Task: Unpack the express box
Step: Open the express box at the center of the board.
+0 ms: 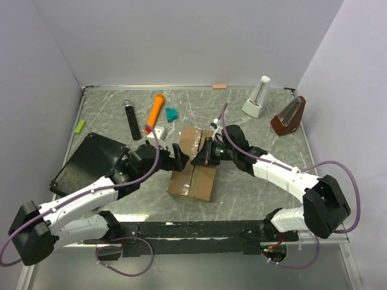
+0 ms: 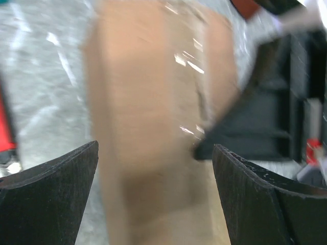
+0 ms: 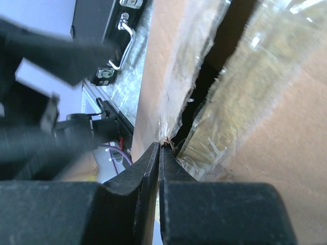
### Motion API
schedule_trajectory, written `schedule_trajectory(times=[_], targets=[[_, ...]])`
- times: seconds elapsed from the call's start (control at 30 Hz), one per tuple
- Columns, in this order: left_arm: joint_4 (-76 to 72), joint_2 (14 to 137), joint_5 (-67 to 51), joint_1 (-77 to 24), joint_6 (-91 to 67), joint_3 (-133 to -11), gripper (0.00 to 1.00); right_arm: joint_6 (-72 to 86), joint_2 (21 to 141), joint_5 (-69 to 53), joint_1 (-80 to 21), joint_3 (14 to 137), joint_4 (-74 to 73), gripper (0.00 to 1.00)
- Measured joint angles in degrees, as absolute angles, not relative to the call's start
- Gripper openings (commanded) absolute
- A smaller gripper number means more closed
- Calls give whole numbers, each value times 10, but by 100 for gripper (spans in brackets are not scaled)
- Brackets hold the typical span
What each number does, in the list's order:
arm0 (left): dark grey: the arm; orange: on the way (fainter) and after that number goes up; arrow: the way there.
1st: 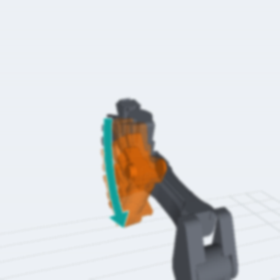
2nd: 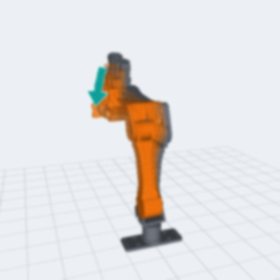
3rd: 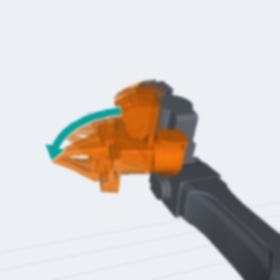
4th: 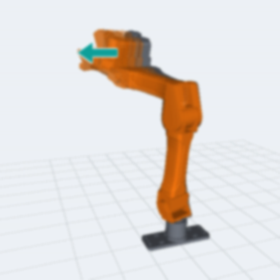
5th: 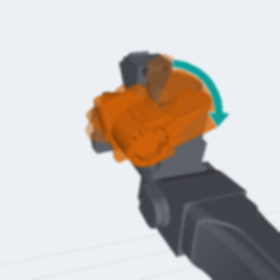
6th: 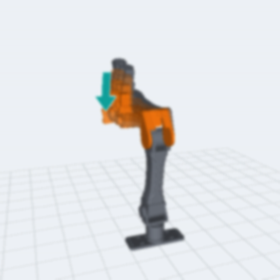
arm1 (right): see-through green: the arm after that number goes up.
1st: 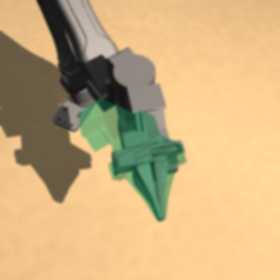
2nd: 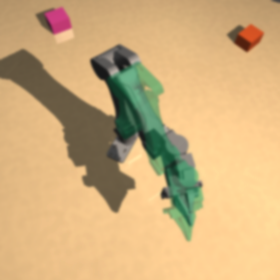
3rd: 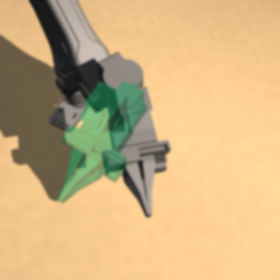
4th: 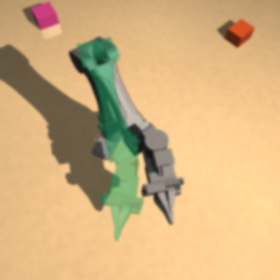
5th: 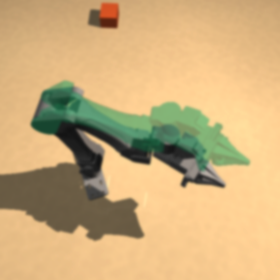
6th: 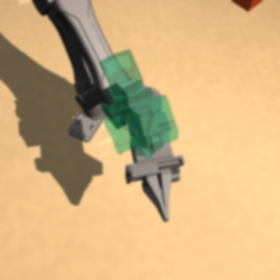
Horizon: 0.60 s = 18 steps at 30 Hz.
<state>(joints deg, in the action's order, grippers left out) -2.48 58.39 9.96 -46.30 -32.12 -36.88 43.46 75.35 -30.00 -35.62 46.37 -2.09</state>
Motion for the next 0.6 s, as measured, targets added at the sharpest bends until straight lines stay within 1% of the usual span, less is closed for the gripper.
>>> schedule_trajectory(times=[0.1,0.3,0.43,0.6], targets=[[-11,598,107,-496,-308,-379,97,441,759,-300,-356,464,-16,7],[8,589,140,-522,-290,-372,98,461,773,-297,-356,464,-16,7],[24,593,186,-559,-260,-378,98,477,787,-290,-356,464,-19,8],[53,627,249,-606,-227,-401,98,490,792,-276,-356,468,-36,9]])
